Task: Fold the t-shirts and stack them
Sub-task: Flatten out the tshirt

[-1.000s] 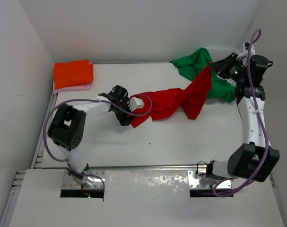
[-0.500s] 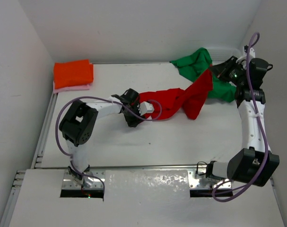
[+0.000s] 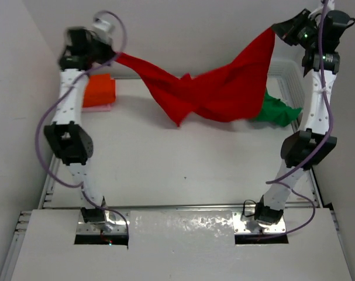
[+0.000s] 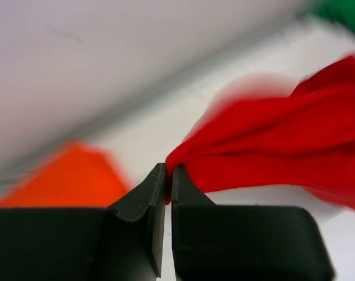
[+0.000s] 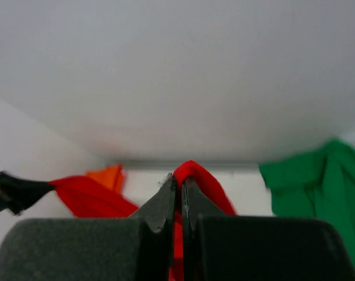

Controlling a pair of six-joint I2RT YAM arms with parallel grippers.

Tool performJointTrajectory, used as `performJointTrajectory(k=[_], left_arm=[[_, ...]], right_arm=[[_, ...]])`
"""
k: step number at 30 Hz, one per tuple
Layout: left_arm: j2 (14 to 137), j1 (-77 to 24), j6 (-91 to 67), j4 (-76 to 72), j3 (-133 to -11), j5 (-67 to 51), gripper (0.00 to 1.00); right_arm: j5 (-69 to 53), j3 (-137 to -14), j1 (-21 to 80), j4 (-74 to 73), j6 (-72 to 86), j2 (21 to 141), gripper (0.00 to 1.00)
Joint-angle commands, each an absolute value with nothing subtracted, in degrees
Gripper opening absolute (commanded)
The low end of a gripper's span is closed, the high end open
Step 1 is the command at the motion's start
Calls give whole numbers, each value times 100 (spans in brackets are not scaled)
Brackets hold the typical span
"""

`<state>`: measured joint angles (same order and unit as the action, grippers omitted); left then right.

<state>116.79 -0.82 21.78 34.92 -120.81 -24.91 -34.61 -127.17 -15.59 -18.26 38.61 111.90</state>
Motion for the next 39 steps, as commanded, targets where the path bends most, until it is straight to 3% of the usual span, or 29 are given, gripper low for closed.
performJointTrajectory(k=[1, 5, 14, 21, 27, 33, 36, 39], left_arm=[[10901, 535, 1434, 3605, -13077, -3041, 0], [9925, 694, 1661, 2998, -12350, -2945, 0], [9221, 958, 2179, 4104, -12831, -2418, 0], [8702, 1072, 2847, 5254, -13087, -1347, 0], [8438, 1072, 3278, 5116, -11747, -1107, 0], [9400, 994, 3217, 4517, -10635, -1590, 0], [10253, 704, 2998, 4597, -10661, -1802, 1], [11053, 379, 2717, 4167, -10766, -1338, 23]], right_arm=[[-3586, -13495, -1731, -1351, 4532, 10875, 0], [-3481, -11999, -1881, -457, 4545, 9995, 0], [-3665, -11172, -1907, -703, 4017, 8352, 0], [-3253, -11426, -1907, -1476, 3218, 7296, 0], [-3321, -10716, -1907, -1267, 3488, 6856, 0], [-3919, -8319, -1811, 604, 4762, 6793, 0], [-3720, -7833, -1250, 257, 4205, 7004, 0], [-3402, -7272, -616, 271, 3972, 7345, 0]])
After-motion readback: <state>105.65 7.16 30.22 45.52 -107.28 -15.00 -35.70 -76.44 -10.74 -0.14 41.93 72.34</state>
